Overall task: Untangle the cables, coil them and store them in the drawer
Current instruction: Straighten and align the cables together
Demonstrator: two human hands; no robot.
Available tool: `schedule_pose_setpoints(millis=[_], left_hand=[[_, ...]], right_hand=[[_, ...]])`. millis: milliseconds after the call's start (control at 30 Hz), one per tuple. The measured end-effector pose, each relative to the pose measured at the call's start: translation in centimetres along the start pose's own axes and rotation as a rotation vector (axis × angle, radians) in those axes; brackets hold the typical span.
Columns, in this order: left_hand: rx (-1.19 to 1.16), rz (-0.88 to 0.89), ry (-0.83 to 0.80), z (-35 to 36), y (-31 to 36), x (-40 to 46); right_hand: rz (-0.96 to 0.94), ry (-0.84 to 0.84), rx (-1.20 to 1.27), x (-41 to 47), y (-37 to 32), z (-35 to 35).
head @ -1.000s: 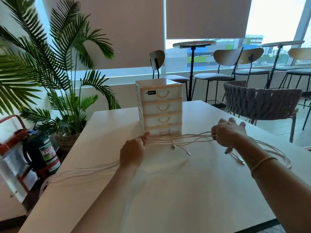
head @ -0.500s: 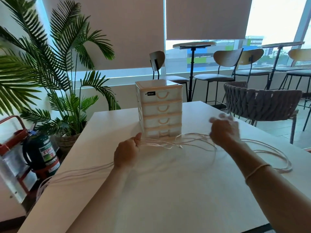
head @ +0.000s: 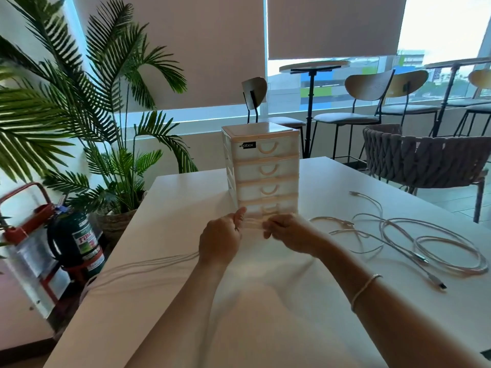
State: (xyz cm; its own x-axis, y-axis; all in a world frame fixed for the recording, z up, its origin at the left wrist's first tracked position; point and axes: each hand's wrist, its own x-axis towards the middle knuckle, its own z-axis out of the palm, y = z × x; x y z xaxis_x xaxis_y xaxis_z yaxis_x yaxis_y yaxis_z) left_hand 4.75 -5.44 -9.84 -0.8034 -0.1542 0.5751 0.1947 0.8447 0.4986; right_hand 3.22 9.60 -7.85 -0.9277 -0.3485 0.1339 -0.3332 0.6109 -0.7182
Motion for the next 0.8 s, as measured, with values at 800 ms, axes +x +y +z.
schedule_pose_setpoints(millis=[800], left_hand=[[0.055,-0.139,-0.615,-1.8,-2.1,0.8]], right_hand=[[0.014,0.199,-0.074,-0.2,2.6,-1.0]])
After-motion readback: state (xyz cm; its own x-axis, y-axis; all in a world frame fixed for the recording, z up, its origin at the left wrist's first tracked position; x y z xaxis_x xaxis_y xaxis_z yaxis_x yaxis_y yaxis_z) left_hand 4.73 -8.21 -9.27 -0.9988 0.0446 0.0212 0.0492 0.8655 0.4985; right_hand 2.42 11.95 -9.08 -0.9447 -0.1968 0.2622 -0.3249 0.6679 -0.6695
